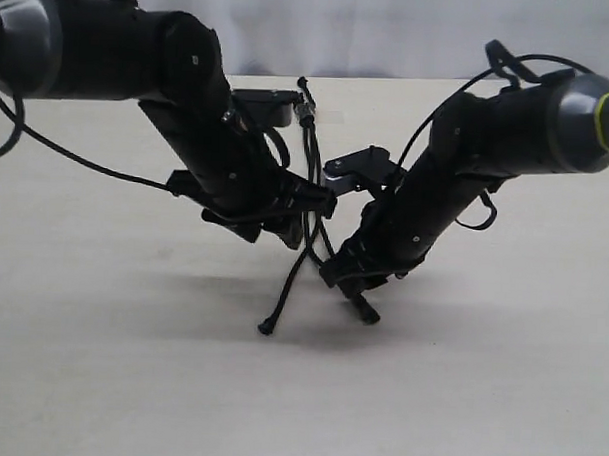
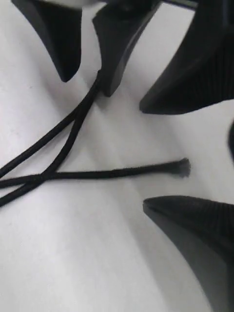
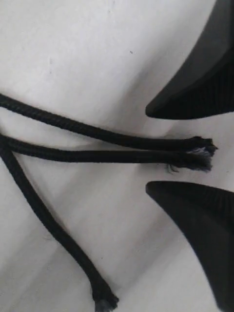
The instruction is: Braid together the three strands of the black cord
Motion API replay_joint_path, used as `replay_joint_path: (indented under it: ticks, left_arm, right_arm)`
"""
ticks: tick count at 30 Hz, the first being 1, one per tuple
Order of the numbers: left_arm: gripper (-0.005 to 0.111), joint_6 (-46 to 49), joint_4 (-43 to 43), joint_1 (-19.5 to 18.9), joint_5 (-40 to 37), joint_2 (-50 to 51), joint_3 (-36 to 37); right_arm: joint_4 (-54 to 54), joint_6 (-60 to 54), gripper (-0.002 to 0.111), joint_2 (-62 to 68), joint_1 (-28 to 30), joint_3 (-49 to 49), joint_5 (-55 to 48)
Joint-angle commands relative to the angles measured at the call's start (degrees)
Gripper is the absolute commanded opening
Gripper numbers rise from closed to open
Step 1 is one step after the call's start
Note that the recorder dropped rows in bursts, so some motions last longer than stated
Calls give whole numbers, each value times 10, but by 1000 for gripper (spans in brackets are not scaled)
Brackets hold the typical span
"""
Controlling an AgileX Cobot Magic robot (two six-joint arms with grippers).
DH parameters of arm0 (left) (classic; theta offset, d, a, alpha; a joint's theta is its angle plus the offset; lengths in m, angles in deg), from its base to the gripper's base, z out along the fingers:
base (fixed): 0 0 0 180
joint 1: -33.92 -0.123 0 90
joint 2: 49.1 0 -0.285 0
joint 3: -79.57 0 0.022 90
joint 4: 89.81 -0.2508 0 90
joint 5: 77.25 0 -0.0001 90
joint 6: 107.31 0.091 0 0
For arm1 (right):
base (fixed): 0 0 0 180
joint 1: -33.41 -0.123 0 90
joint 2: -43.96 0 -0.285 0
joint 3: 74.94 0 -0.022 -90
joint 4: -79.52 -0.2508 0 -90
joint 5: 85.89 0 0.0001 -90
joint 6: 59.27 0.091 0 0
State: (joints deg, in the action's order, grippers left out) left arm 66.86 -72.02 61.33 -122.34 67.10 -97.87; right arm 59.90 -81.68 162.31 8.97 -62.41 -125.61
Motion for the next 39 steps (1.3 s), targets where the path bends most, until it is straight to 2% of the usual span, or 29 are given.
replay_joint_path:
  ticks: [1,5,10,20,26,30,33,37,39]
  left_arm:
    - [49,-97,-135,3,-2,-45,1]
    - [49,-124,-187,3,-10,-67,1]
    - [49,-124,-187,3,-11,-74,1]
    - [49,-124,-188,3,-11,-74,1]
    - [49,-124,-187,3,-12,-74,1]
    - [48,-124,-203,3,-5,-66,3]
    - [48,-151,-219,3,11,-41,21]
    - [48,-154,-217,3,18,-33,33]
    - [43,-154,-220,3,21,-46,33]
  right_arm:
    - [103,79,40,-1,-36,2,40]
    - [149,121,36,14,-49,2,54]
    - [160,130,4,16,-50,2,57]
    - [163,130,4,-26,-43,1,58]
    - [175,128,4,27,-15,1,64]
    - [109,104,4,63,-17,1,35]
    - [-32,-6,4,59,-17,11,-33]
    - [-54,-16,5,53,-14,33,-20]
    - [-54,-7,19,36,-8,33,-25]
